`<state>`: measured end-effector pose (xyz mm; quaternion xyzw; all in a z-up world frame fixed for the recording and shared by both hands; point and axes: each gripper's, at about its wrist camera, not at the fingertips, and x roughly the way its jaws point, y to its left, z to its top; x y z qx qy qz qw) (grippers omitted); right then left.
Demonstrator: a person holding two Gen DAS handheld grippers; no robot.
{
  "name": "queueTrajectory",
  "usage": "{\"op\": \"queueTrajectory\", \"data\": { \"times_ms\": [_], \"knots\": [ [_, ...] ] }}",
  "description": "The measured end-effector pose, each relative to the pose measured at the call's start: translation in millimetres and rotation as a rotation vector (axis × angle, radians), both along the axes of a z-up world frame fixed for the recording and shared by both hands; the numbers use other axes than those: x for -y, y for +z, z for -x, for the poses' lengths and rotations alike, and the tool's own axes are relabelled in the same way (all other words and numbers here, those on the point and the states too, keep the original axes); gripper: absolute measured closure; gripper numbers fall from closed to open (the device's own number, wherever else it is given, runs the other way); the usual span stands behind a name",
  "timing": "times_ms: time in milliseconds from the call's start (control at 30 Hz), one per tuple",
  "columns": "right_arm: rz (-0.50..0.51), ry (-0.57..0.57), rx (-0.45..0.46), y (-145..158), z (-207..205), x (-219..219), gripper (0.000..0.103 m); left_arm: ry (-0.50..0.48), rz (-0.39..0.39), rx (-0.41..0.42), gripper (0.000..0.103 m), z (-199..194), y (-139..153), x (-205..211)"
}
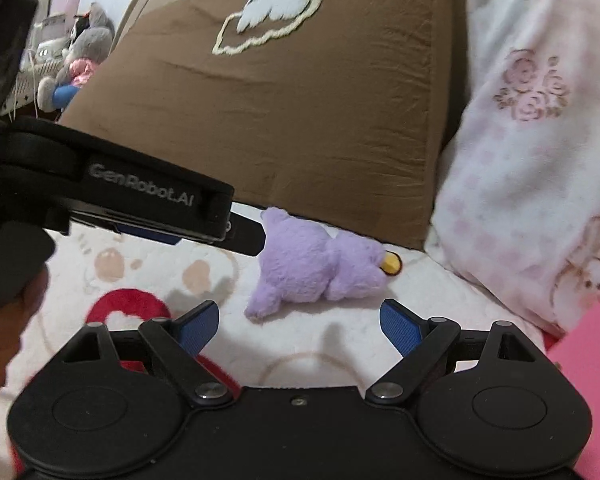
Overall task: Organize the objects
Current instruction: 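Lower the left tool around the purple plush toy and close its fingers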
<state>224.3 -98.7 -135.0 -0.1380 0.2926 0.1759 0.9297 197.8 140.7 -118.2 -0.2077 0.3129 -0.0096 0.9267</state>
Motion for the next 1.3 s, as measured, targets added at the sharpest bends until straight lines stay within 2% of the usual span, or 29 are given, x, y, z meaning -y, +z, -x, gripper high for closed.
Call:
{"op": "queueTrajectory", "data": {
  "times_ms": [167, 333, 433, 533, 800, 900, 1000, 1167, 1300],
  "knots": [
    [0.141, -0.018, 0.063, -18.5, -22.0, -9.5, 0.013, 0.015, 0.049, -0.011, 0.047, -12.0, -22.8, -1.5],
    [0.122, 0.012, 0.015, -25.3, -40.9, -6.4, 0.013, 0.012, 0.030, -0.001, 0.052, -17.0, -32.9, 1.2],
    [0.063, 0.009, -0.034, -27.2, -50.3, -2.1, 0.012, -0.004, 0.011, 0.001, 0.052, -17.2, -35.3, 3.9],
    [0.042, -0.005, -0.058, -31.4, -58.5, -1.3, 0.004, -0.022, -0.015, 0.020, 0.052, -18.3, -35.2, 7.4],
    [0.031, 0.027, -0.052, -34.7, -58.0, -1.4, 0.004, -0.036, 0.093, 0.000, 0.052, -29.1, -46.1, -0.7],
    [0.020, 0.046, -0.060, -36.1, -57.1, -2.4, 0.004, -0.042, 0.074, 0.010, 0.053, -29.4, -43.8, 4.6],
    [0.031, 0.052, -0.045, -37.1, -56.6, -5.3, 0.003, -0.046, 0.106, 0.006, 0.053, -31.2, -43.9, 5.2],
    [0.012, 0.060, -0.039, -35.7, -56.5, -5.7, 0.004, -0.074, 0.152, 0.012, 0.060, -34.2, -47.3, 0.4],
    [-0.002, 0.077, -0.035, -33.4, -53.3, -9.3, 0.005, -0.080, 0.138, 0.005, 0.060, -37.6, -50.9, 2.8]
  ]
}}
